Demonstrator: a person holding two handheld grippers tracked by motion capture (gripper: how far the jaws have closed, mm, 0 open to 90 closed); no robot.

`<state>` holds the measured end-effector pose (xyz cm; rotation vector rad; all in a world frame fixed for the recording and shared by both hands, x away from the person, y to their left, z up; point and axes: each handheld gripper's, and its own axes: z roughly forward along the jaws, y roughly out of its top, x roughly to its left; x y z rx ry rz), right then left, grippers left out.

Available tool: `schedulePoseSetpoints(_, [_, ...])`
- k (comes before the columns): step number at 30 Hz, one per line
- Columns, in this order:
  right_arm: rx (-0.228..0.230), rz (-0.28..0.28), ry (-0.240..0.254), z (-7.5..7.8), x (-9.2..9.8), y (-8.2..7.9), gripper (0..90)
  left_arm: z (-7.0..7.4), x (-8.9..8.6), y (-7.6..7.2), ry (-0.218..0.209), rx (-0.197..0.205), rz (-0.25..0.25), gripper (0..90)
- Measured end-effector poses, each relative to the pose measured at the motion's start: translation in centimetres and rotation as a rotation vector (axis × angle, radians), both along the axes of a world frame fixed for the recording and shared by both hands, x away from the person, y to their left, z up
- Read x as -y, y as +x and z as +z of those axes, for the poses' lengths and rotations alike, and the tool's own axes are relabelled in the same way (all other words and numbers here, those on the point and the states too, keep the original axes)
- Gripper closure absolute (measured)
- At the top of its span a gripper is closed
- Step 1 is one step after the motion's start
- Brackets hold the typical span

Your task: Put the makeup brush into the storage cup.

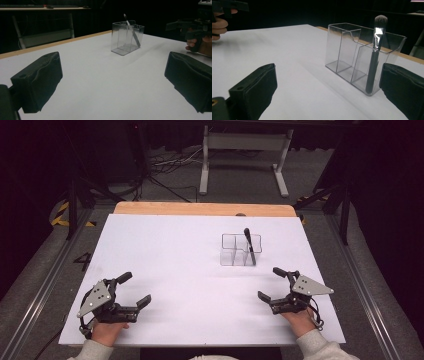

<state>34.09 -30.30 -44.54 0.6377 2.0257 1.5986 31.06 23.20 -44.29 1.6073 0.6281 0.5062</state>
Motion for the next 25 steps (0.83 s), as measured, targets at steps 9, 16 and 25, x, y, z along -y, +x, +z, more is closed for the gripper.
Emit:
schedulePoseSetpoints(9, [-0.026,-0.015,-0.006,-0.69,-0.06,0.06,2.1,0.02,0.30,0.20,0.022,0.002,0.000,1.9])
schedulePoseSetpoints(16, [-0.022,-0.040,-0.014,-0.75,-0.19,-0.05,2.1,-0.12,0.30,0.38,0.033,-0.011,0.004,1.9])
schedulePoseSetpoints(25, [-0.030,-0.039,0.024,-0.69,0.18,-0.06,0.1,-0.08,0.49,0.52,0.033,-0.007,0.000,2.0])
